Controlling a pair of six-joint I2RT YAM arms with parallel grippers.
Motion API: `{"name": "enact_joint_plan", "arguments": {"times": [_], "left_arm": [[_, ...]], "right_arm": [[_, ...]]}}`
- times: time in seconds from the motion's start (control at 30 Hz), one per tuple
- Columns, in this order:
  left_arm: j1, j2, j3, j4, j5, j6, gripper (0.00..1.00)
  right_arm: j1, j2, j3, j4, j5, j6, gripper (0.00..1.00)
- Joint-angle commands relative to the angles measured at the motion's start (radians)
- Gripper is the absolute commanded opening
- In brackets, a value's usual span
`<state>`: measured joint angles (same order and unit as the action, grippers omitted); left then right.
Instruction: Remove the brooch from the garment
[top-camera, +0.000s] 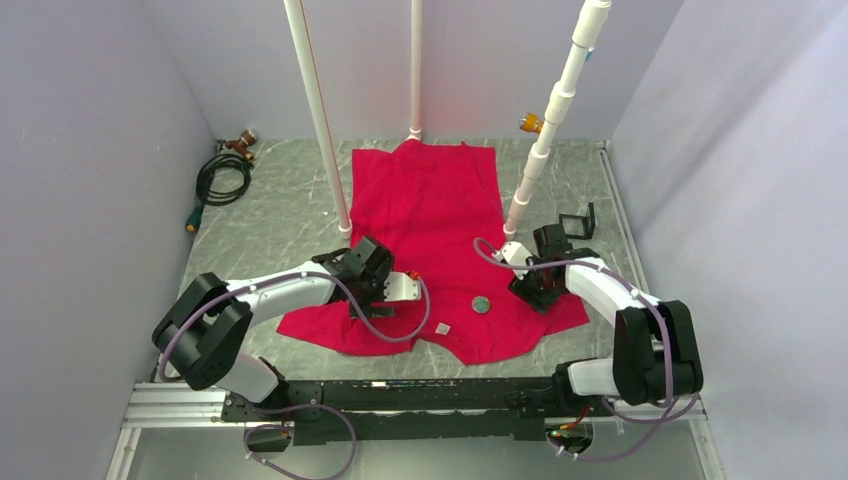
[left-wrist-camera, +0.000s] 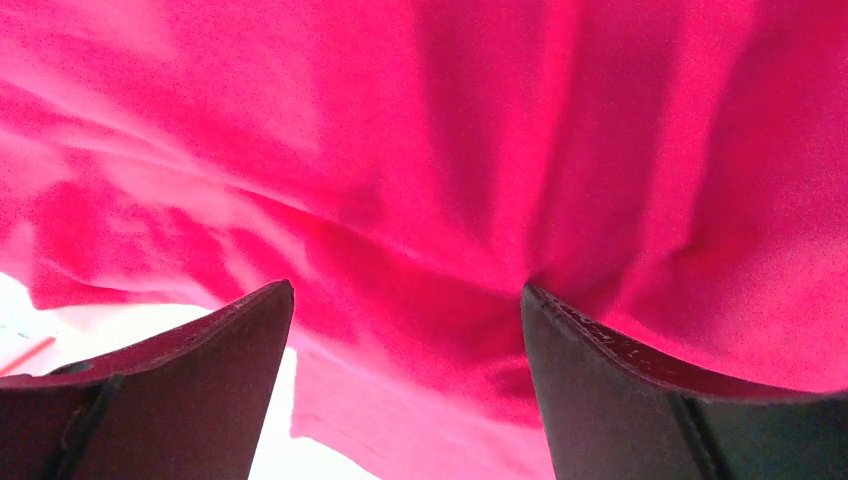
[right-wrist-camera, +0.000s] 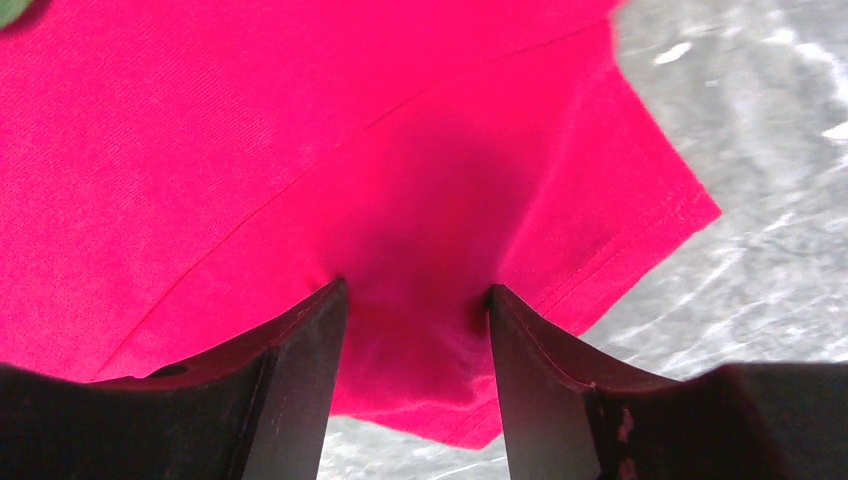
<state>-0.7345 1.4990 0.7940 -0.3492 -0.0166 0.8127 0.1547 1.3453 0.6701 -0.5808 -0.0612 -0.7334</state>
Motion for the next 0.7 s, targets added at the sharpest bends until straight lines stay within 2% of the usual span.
{"name": "enact_joint_plan", "arguments": {"times": [0.0,0.1,0.2,0.37,0.5,0.67], "left_arm": [[0.001,-0.061,-0.032,-0.212,0.026,0.077,0.90],[0.002,-0.099,-0.005,-0.251,0.095,0.078,0.90],[0.002,-0.118,0.087,-0.256,0.208,0.024,0.90],[-0.026,-0.094,0.197,-0.090,0.391,-0.142,0.81],[-0.107,-0.029,0.251,0.081,0.396,-0.245,0.78],[-0.197,0.095,0.341,0.138,0.393,-0.294,0.73]], "right_arm": [[0.017,-0.055,-0.019,-0.136,-0.022,-0.050,0.57],[0.001,-0.115,0.017,-0.147,-0.031,-0.021,0.62],[-0.055,-0.188,0.099,-0.159,-0.124,0.049,0.66],[-0.079,-0.256,0.199,-0.127,-0.312,0.238,0.66],[-0.079,-0.282,0.193,-0.028,-0.441,0.396,0.66],[-0.082,-0.226,0.156,0.015,-0.525,0.440,0.65]]}}
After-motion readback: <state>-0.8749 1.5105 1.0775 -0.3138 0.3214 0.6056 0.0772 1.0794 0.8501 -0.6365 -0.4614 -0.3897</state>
